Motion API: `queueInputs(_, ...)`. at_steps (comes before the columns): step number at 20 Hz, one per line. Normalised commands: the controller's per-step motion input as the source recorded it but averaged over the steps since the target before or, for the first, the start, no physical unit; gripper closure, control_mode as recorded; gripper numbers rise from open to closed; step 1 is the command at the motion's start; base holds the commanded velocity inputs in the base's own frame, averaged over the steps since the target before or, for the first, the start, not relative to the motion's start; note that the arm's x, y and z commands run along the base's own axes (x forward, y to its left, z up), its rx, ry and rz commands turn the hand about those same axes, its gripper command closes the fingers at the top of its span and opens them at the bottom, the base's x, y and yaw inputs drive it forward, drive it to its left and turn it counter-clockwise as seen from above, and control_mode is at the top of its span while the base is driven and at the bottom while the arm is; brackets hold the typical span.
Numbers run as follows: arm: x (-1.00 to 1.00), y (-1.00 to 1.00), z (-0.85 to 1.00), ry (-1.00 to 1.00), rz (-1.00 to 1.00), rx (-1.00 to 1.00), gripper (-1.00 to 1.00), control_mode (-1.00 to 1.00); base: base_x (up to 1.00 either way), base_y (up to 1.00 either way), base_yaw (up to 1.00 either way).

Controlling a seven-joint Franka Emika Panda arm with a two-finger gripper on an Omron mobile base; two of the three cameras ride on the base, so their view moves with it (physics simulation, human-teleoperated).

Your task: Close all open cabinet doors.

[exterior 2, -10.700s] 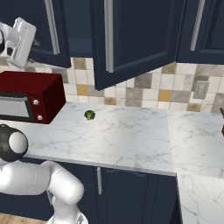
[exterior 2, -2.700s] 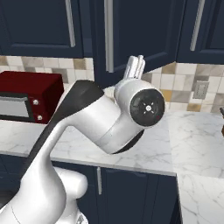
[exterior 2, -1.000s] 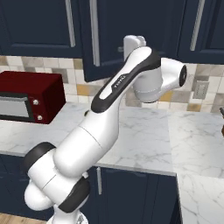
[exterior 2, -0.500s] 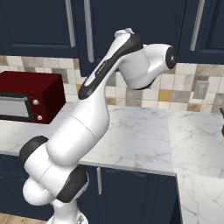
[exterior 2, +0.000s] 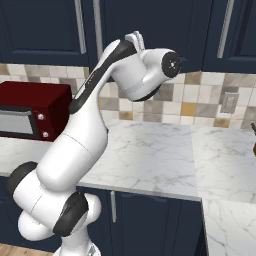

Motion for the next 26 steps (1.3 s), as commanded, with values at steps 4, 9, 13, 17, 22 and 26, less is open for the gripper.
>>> queueInputs(4, 0.48, 0.56, -0.09, 0.02, -0.21, 0.00, -1.00, -1.00, 0.00, 0.00, 0.00)
queueInputs(9, 0.51, 0.54, -0.06, 0.02, -0.21, 0.00, -1.00, -1.00, 0.00, 0.00, 0.00)
queueInputs(13, 0.53, 0.51, -0.02, 0.01, -0.19, 0.00, -1.00, -1.00, 0.00, 0.00, 0.00)
queueInputs(17, 0.47, 0.43, -0.03, 0.01, -0.17, 0.02, -1.00, -1.00, 0.00, 0.00, 0.00)
queueInputs(22, 0.39, 0.22, -0.03, 0.02, -0.13, 0.03, -1.00, -1.00, 0.00, 0.00, 0.00)
queueInputs(26, 0.48, 0.20, -0.01, 0.03, -0.15, 0.02, -1.00, -1.00, 0.00, 0.00, 0.00)
